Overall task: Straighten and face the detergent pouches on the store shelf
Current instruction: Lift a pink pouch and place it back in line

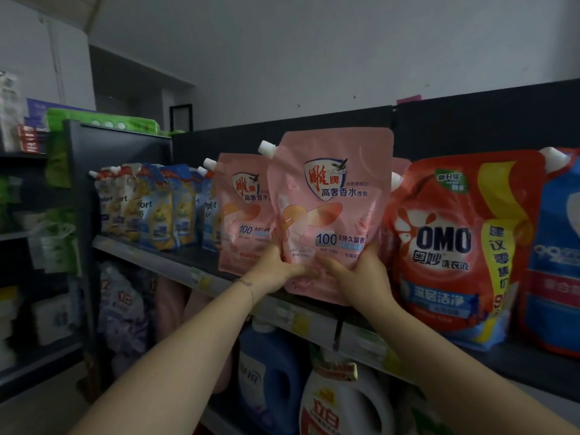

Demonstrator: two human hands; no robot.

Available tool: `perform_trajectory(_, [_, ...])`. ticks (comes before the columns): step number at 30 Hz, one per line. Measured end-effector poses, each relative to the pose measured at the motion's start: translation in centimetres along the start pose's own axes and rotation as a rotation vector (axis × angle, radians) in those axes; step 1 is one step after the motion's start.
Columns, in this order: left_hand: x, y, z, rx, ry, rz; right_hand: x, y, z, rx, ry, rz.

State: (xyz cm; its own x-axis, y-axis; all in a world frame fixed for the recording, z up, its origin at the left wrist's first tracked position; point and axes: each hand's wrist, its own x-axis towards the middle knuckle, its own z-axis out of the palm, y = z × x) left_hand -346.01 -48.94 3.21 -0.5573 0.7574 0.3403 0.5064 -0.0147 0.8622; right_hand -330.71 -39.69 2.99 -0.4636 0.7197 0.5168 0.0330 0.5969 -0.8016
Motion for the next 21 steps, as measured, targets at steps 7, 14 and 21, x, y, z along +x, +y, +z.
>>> perform_trajectory(7, [-0.8,-0.1,-0.4,0.103,-0.104,-0.012,-1.1,0.1,0.4,-0.245,-0.122,0.071])
perform_trajectory(14, [-1.6,0.4,-0.7,0.197,0.138,0.219,-1.9,-2.8,-2.7,-0.279,-0.353,0.134])
perform_trajectory(21, [-3.6,0.2,-0.7,0.754,0.177,0.404,-4.0,-3.4,-3.8,-0.394,-0.207,-0.036])
